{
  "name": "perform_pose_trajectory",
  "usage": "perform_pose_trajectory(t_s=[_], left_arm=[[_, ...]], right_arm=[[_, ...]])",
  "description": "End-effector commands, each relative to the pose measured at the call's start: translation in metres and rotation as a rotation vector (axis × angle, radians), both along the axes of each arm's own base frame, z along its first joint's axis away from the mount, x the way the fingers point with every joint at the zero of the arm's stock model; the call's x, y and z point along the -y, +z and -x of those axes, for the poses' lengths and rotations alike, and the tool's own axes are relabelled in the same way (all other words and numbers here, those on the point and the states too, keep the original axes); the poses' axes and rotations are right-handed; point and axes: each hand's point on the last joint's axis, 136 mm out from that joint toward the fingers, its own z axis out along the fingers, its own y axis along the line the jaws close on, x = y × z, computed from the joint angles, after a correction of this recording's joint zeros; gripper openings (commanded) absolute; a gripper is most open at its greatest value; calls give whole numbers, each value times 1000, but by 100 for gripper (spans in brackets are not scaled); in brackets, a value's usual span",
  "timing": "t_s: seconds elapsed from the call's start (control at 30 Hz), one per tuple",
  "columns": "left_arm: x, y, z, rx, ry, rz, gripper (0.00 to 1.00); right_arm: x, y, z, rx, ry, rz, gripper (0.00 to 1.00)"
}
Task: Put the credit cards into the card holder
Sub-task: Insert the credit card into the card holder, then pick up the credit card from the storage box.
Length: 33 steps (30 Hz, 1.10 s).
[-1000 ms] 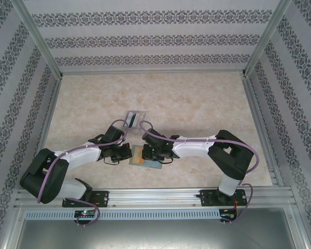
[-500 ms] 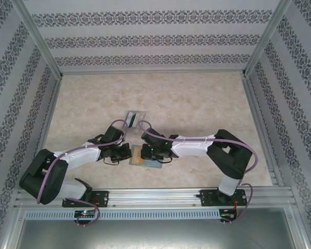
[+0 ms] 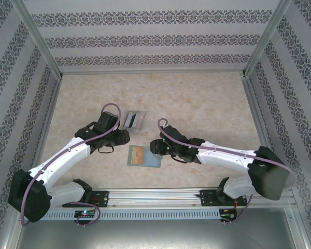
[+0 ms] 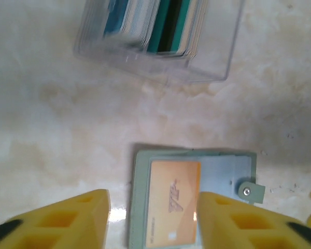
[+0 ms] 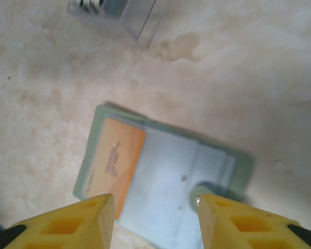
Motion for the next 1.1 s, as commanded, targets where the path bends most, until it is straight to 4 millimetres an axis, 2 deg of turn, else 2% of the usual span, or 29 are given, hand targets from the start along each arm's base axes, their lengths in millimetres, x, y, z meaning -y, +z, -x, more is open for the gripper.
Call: perform_pose_trajectory(t_s=[0.0,0.07,0.1,0.13,0.17,0.27,0.4,0.53,0.6,0.7,0.73,0.87,1.07], left_arm=[[-8,13,-12,36,-15,-91,64],[0,22,-26,76,-39,-90,73],[2,25,-35,96,-49,-99,75],[4,26,-42,108,-55,-111,77],[7,27,-50,114,-66,-130,79],[11,25,-72,101,-96,-204,83],[16,13,-102,96,-123,-318,90],[24,2,-121,58,-153,-400,99],[24,-5,-128,42,-150,-456,100],[20,-13,-134,7,-129,-529,100],[17,-16,-136,-4,-118,-552,100],[10,-21,-138,-39,-96,-612,100],[7,-29,-133,-72,-99,-621,100]], right_arm=[[32,25,-17,224,1,110,54],[46,40,-22,338,-7,138,60],[56,47,-25,393,-19,161,69],[64,52,-27,432,-30,180,87],[74,57,-31,471,-52,206,98],[107,58,-40,529,-130,281,98],[149,44,-51,522,-239,340,98],[182,28,-52,508,-316,377,98],[195,25,-52,497,-356,376,98],[205,27,-54,494,-397,309,98],[209,14,-51,476,-397,303,98],[215,8,-50,472,-422,251,98],[213,3,-53,455,-413,251,98]])
